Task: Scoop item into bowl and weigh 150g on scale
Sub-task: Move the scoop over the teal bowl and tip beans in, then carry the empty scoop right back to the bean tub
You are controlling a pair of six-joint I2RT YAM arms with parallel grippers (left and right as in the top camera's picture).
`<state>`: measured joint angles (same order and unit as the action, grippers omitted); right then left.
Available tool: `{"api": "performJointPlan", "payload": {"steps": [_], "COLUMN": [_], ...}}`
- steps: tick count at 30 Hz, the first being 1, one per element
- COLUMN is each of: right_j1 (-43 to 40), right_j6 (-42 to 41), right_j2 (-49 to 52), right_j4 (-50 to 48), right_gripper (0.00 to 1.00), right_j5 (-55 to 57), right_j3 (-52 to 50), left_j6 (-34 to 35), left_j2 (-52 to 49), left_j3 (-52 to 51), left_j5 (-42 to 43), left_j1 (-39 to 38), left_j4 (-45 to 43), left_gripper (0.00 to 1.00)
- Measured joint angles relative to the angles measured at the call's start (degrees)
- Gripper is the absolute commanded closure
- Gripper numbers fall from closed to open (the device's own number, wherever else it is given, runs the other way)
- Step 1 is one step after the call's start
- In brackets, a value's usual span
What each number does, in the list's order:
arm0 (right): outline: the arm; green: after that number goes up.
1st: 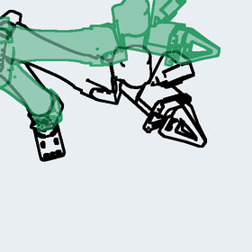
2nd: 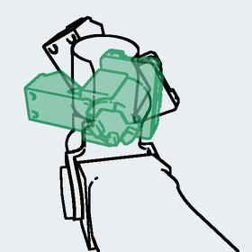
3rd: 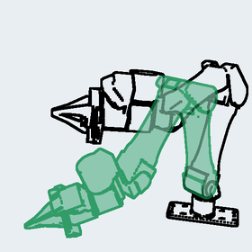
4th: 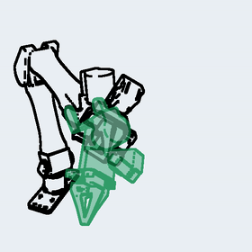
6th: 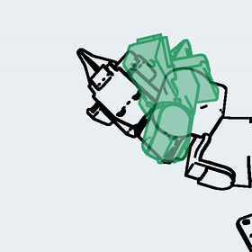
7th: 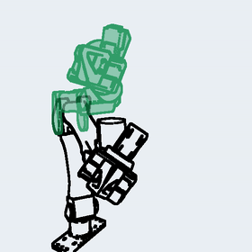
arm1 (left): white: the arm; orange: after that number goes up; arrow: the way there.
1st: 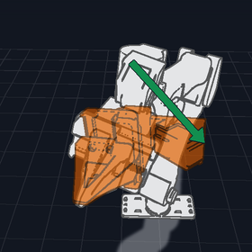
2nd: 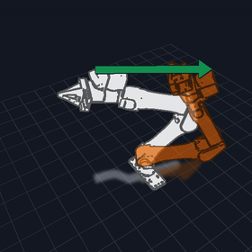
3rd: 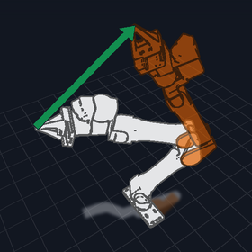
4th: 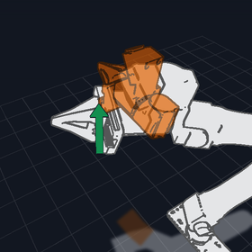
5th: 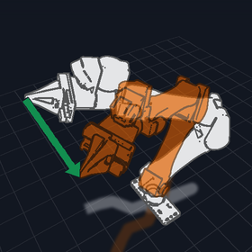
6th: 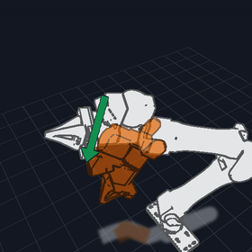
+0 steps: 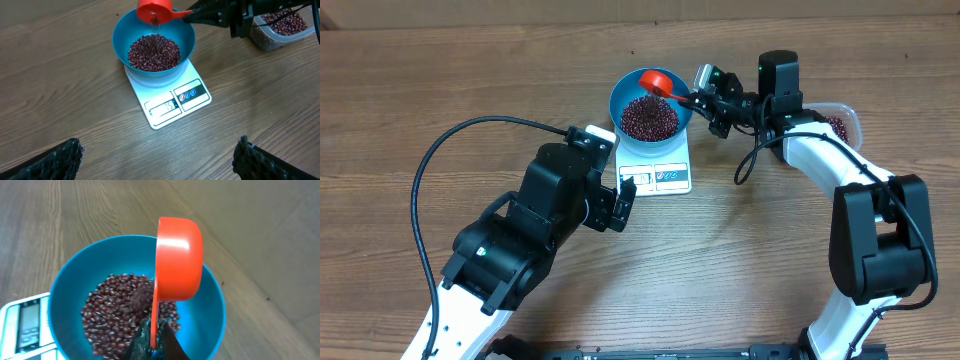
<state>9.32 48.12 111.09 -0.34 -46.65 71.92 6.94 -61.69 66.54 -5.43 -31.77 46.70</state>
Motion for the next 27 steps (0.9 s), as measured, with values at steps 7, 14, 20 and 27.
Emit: {"api": "performJointPlan", "payload": {"steps": [7,14,20,27], "right_j1": [0.0,-0.63,-3.37,-7.65], "right_j6": [0.83,-6.97,-13.7,-16.44], "right_j2": [0.0,-1.36,-9.27,-22.51], "right_j4": [-2.23,-1.51,7.06,22.88], "right_gripper": [0.96,0.96,0.96,0.96], "right_j5": [0.61,0.61,0.98,3.13], "right_j3": [0.0,0.0,0.0,0.02], "left_j6": [0.0,0.0,0.0,0.0], "left_j2": [0.0,0.0,0.0,0.0], "left_j3": [0.0,0.0,0.0,0.0], "left_j5": [0.0,0.0,0.0,0.0], "left_j1": [0.0,0.0,0.0,0.0], "left_j4": [0.0,0.0,-0.02,0.0], "left_gripper": [0.0,0.01,0.0,0.0]}}
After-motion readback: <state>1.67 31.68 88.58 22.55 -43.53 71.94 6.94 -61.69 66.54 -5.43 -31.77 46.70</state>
